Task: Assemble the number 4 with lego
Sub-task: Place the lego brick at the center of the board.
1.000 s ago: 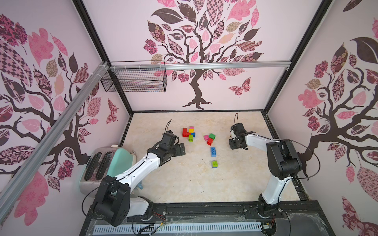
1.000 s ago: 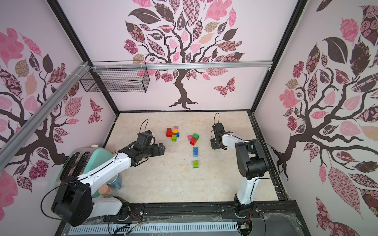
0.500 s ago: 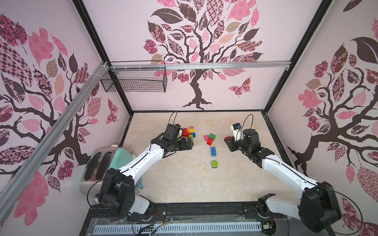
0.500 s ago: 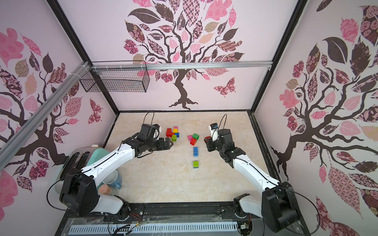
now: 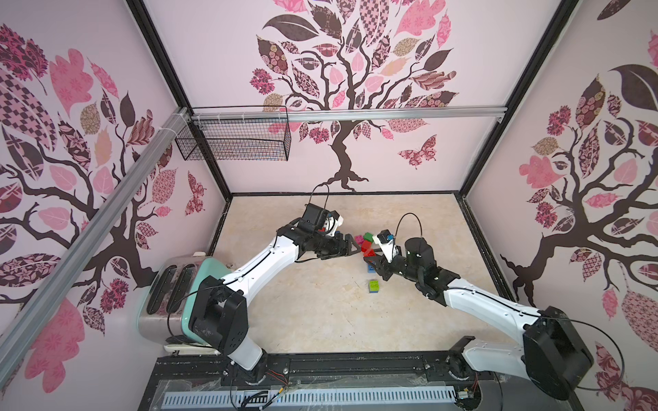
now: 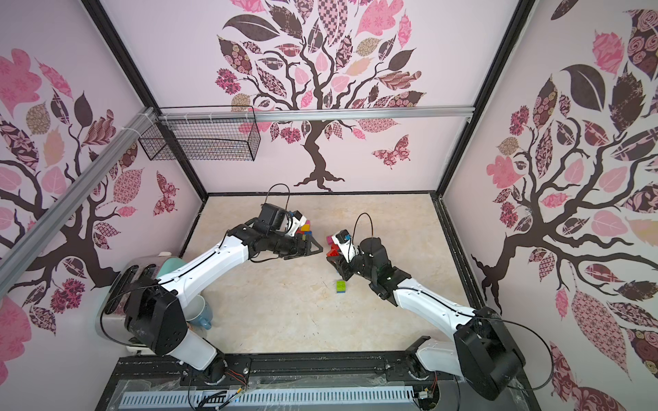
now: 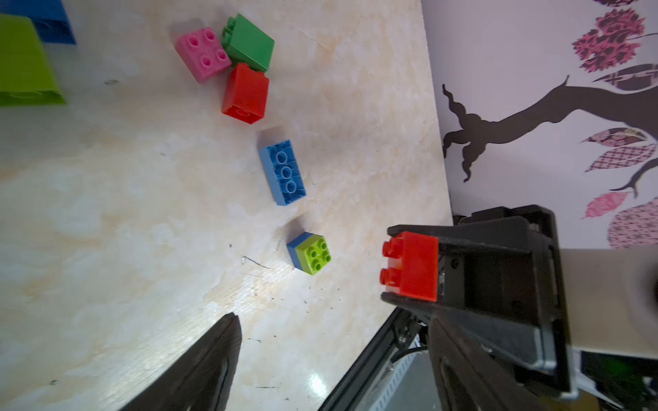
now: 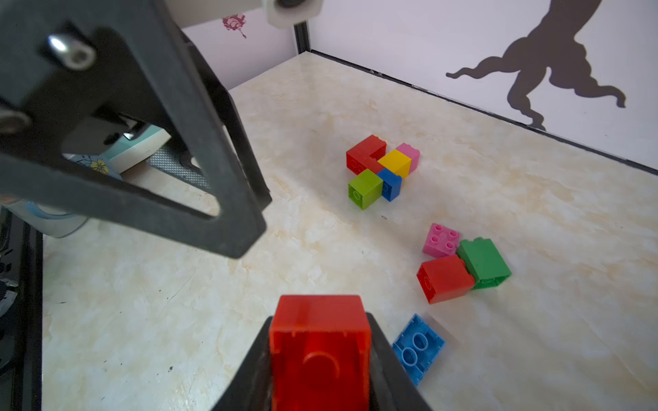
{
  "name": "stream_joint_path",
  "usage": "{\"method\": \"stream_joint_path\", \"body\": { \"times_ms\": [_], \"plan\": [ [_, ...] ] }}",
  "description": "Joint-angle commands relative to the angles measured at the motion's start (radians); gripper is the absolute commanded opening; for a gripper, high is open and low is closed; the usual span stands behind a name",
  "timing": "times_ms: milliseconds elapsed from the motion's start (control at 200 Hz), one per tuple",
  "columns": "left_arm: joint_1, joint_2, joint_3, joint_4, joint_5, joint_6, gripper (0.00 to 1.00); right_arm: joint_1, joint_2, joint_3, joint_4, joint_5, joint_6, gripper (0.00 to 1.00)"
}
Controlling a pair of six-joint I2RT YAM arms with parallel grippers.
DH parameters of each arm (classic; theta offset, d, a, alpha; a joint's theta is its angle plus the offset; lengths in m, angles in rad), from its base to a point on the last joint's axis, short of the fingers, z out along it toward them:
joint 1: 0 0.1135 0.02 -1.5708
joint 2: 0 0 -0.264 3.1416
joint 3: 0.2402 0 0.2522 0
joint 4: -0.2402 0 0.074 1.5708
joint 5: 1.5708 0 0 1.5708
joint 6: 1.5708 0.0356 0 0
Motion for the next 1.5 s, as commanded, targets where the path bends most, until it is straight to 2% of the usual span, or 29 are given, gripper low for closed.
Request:
{"method": "stream_joint_path", "body": {
  "times_ms": [0, 160, 230, 340, 410, 580, 640, 880, 930, 950, 1000, 1045, 1086, 1096, 1101, 1111, 1216, 1306, 1416, 1496],
  "plan": [
    [-0.004, 0.016, 0.016, 0.099, 0.128, -0.062, 0.81, 0.015, 0.026, 0.029, 0.066, -0.072, -0.044, 0.00],
    [-0.018, 0.032, 0.026, 0.108, 0.150, -0.056, 0.73, 0.038, 0.048, 0.033, 0.085, -0.073, -0.072, 0.00],
    [-0.026, 0.044, 0.046, 0.051, 0.135, -0.020, 0.68, 0.043, 0.061, 0.046, 0.073, -0.065, -0.077, 0.00],
    [-0.036, 0.055, 0.073, -0.032, 0.079, 0.031, 0.56, 0.050, 0.070, 0.060, 0.057, -0.053, -0.091, 0.00],
    [-0.043, 0.060, 0.083, -0.065, 0.052, 0.052, 0.54, 0.052, 0.073, 0.066, 0.052, -0.048, -0.095, 0.00],
    [-0.046, 0.078, 0.092, -0.079, 0.131, 0.083, 0.47, 0.057, 0.081, 0.083, 0.041, -0.039, -0.096, 0.00],
    [-0.046, 0.079, 0.091, -0.078, 0.155, 0.091, 0.40, 0.057, 0.085, 0.087, 0.040, -0.040, -0.096, 0.00],
    [-0.047, 0.068, 0.076, -0.066, 0.155, 0.108, 0.01, 0.061, 0.090, 0.083, 0.043, -0.061, -0.084, 0.00],
    [-0.047, 0.062, 0.072, -0.064, 0.121, 0.112, 0.00, 0.061, 0.083, 0.072, 0.047, -0.055, -0.077, 0.00],
    [-0.047, 0.057, 0.072, -0.066, 0.100, 0.114, 0.00, 0.062, 0.079, 0.066, 0.049, -0.050, -0.070, 0.03],
    [-0.048, 0.046, 0.070, -0.075, 0.029, 0.118, 0.00, 0.061, 0.063, 0.049, 0.055, -0.028, -0.049, 0.30],
    [-0.047, 0.034, 0.066, -0.086, -0.062, 0.128, 0.00, 0.061, 0.041, 0.028, 0.061, 0.002, -0.019, 0.49],
    [-0.049, 0.020, 0.055, -0.092, -0.154, 0.135, 0.00, 0.062, 0.017, 0.001, 0.071, 0.039, 0.006, 0.76],
    [-0.050, 0.017, 0.051, -0.092, -0.179, 0.136, 0.00, 0.061, 0.008, -0.005, 0.074, 0.047, 0.014, 0.91],
    [-0.050, 0.016, 0.049, -0.093, -0.191, 0.137, 0.00, 0.062, 0.004, -0.011, 0.077, 0.052, 0.016, 0.95],
    [-0.052, 0.012, 0.045, -0.094, -0.214, 0.138, 0.00, 0.061, -0.005, -0.021, 0.085, 0.057, 0.023, 0.99],
    [-0.055, -0.010, 0.005, -0.093, -0.392, 0.149, 0.00, 0.060, -0.113, -0.148, 0.202, 0.140, 0.077, 1.00],
    [-0.056, -0.015, -0.034, -0.075, -0.475, 0.147, 0.00, 0.061, -0.200, -0.231, 0.273, 0.297, 0.175, 0.99],
    [-0.073, -0.012, -0.086, -0.057, -0.580, 0.135, 0.00, 0.060, -0.261, -0.269, 0.252, 0.453, 0.257, 1.00],
    [-0.129, 0.004, -0.101, -0.072, -0.740, 0.158, 0.00, 0.060, -0.276, -0.273, 0.208, 0.548, 0.315, 1.00]
  ]
}}
